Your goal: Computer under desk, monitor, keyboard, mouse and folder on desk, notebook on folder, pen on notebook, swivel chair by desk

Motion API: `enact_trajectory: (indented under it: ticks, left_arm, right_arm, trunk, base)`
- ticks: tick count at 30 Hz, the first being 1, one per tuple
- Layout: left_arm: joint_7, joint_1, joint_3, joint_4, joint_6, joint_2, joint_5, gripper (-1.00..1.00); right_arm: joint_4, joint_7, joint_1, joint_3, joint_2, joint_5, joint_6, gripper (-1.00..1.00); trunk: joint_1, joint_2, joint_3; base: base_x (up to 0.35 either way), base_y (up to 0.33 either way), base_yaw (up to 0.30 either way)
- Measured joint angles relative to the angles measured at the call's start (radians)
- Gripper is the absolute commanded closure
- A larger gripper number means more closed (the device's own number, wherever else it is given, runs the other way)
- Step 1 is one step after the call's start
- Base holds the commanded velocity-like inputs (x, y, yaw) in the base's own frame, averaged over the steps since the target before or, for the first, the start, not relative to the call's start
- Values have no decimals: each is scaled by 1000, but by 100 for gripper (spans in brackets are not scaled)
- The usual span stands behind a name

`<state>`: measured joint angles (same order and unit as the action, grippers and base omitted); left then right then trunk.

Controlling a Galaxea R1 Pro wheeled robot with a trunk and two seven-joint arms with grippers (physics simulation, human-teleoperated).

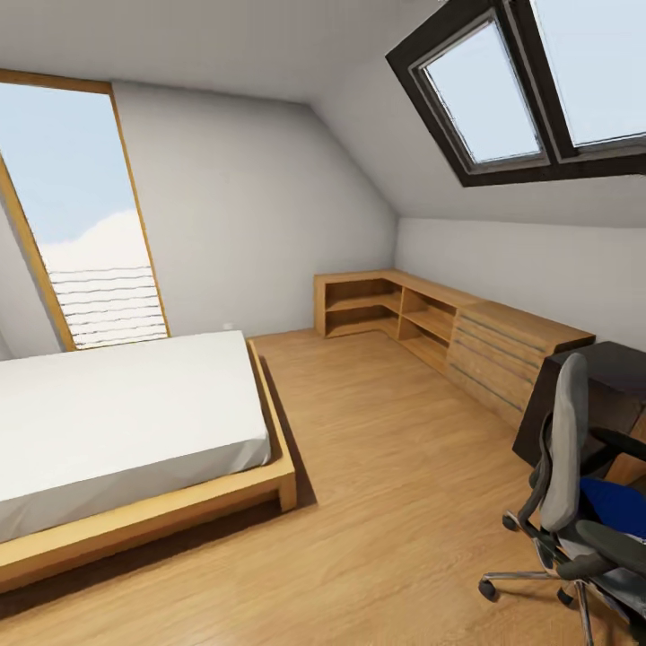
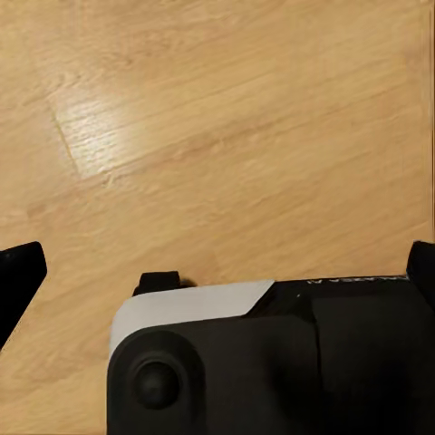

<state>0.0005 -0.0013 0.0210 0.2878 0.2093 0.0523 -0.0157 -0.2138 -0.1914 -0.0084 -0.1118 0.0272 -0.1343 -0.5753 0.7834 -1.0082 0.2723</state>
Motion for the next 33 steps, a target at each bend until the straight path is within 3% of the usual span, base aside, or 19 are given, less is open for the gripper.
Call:
enact_trajectory:
  ticks: [7, 21, 33]
  left_arm:
    - [2, 0, -1, -46, 72, -1, 0, -100]
    - [4, 0, -4, -49, 77, -2, 2, -100]
    - [4, 0, -5, -49, 76, -2, 2, -100]
  right_arm:
    - [1, -71, 0, -1, 8, 5, -2, -100]
    - [2, -73, -1, -1, 6, 2, 0, -100]
    - [-1, -71, -1, 0, 5, 1, 0, -100]
  trunk:
    - [0, 0, 0]
    - [0, 0, 0]
    - [0, 0, 0]
  base:
    - [14, 14, -279]
    - [221, 195, -288]
    - [61, 51, -232]
